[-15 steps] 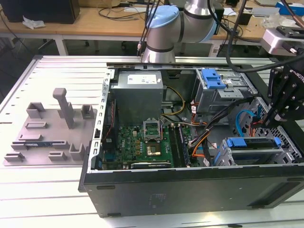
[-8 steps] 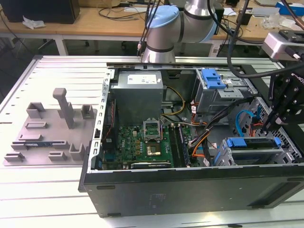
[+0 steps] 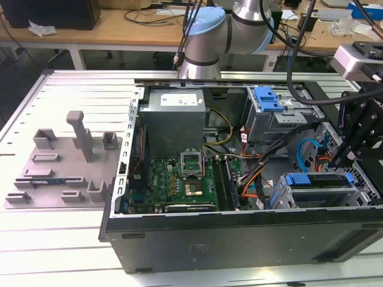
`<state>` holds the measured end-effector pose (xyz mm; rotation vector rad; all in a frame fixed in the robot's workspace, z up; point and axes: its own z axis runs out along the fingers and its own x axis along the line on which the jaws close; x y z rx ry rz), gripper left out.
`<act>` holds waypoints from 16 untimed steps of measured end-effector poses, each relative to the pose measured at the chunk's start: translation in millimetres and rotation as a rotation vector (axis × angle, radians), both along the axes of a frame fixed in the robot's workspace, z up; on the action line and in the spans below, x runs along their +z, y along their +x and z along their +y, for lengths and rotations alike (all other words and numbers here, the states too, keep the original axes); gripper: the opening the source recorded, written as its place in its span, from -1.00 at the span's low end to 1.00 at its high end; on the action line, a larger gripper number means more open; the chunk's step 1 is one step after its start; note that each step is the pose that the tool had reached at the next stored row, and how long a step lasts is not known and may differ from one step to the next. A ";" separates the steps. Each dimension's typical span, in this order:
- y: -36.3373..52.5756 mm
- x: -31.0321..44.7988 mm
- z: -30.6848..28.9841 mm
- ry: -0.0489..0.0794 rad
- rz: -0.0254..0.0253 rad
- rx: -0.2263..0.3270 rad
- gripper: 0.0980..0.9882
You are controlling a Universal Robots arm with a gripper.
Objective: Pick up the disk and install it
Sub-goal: 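Insert the first disk wire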
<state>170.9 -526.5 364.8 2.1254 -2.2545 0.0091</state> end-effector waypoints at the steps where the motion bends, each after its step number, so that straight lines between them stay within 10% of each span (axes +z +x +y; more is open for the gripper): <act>1: 0.0 0.0 -0.2 0.000 0.0000 0.001 -0.84; 16: 1.3 -0.6 -0.4 0.000 -0.0002 0.005 -0.84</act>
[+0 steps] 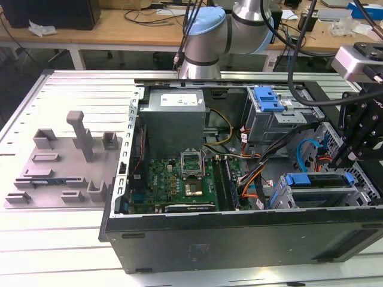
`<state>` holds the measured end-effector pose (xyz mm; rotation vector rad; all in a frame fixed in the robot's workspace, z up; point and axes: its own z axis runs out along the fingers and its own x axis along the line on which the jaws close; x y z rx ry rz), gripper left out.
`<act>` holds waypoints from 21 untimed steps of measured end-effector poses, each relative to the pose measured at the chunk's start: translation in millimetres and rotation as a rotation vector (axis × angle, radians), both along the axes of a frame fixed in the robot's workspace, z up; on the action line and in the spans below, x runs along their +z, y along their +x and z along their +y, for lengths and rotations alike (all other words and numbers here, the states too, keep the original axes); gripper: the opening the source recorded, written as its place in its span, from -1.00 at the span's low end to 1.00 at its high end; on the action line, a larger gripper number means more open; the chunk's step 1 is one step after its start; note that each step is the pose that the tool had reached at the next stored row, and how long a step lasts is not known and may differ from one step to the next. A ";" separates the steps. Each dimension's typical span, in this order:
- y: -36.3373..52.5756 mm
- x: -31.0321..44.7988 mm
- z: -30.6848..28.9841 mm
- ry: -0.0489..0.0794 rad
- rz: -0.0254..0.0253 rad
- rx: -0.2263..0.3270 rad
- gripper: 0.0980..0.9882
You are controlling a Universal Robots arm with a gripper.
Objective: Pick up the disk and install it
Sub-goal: 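Insert the first disk wire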
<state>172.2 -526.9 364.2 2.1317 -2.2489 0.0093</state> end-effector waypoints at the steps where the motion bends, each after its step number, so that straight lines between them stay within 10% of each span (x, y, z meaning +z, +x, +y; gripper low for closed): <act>1: 0.0 -0.1 0.0 0.000 -0.0002 0.003 -0.84; 21: -0.8 -8.8 -2.3 0.000 -0.0041 0.018 -0.84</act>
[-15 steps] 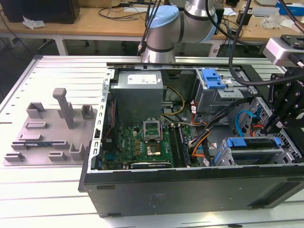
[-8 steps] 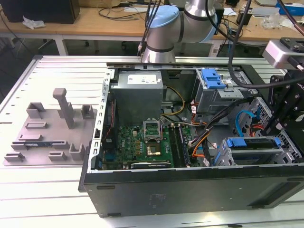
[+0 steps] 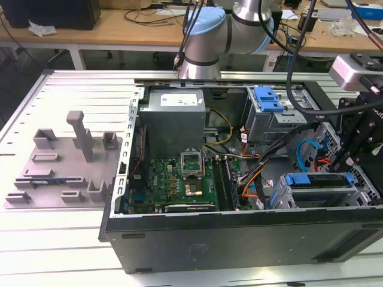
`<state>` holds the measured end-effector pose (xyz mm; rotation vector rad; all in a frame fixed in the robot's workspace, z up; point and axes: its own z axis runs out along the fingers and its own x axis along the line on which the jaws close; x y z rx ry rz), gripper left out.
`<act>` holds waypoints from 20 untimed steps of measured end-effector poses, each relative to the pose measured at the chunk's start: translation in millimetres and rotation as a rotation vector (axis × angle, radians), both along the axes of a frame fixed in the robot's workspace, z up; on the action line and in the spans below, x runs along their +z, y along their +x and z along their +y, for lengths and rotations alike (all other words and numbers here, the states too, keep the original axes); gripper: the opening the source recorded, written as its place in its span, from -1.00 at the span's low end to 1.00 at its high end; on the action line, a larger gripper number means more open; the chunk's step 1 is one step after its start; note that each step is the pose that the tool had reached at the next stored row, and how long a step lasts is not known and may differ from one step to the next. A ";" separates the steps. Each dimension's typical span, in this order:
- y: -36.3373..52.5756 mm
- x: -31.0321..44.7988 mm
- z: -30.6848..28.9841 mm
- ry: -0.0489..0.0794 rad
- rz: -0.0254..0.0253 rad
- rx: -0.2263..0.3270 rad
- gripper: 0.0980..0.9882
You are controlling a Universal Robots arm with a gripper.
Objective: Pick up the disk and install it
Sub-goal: 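Insert the first disk wire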
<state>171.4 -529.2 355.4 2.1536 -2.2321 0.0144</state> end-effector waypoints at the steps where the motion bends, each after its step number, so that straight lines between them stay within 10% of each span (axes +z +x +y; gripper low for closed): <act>1: -0.1 -0.2 0.0 0.000 -0.0013 0.000 -0.84; 20: -1.6 -1.4 0.0 0.000 -0.0046 0.015 -0.84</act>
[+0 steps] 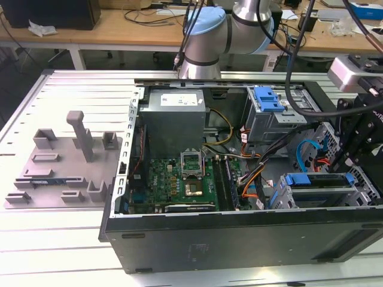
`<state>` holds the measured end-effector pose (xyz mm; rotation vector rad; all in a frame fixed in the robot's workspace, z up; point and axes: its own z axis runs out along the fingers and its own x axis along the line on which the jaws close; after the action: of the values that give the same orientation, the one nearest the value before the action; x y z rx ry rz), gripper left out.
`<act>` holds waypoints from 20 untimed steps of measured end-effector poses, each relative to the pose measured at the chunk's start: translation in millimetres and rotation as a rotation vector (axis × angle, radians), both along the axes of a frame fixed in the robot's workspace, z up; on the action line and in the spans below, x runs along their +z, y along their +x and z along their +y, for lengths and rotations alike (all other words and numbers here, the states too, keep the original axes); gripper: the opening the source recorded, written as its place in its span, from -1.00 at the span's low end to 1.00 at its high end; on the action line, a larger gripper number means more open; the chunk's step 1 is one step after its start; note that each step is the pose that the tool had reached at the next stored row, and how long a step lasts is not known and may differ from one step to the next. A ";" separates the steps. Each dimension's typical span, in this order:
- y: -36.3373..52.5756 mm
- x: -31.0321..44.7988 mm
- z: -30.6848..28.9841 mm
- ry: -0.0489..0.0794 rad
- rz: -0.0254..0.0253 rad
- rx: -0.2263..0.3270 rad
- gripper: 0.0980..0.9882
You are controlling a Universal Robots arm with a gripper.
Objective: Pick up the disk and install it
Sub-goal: 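Insert the first disk wire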
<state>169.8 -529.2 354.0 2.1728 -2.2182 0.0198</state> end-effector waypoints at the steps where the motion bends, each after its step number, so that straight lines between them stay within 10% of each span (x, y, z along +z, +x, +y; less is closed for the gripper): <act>1: 0.0 -0.1 0.0 0.000 0.0000 0.002 -0.84; 20: 0.3 -4.9 0.0 0.000 0.0000 0.012 -0.84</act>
<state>170.1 -529.2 349.1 2.1865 -2.2048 0.0202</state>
